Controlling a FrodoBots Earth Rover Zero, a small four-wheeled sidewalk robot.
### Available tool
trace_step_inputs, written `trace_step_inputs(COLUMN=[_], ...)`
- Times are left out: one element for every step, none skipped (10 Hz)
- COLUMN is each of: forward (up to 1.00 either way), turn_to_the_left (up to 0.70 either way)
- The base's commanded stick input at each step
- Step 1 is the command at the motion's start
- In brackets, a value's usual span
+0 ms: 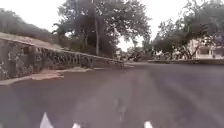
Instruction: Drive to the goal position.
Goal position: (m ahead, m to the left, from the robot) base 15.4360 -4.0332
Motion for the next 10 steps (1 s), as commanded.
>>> trace_step_inputs(forward=[0.85,0.85,0.85,0.85,0.85,0.85,0.85,0.85,0.85,0.85], turn_to_the_left=[-0.24,-0.22,-0.13,-0.04,0.00,0.00,0.00,-0.14,-0.09,-0.01])
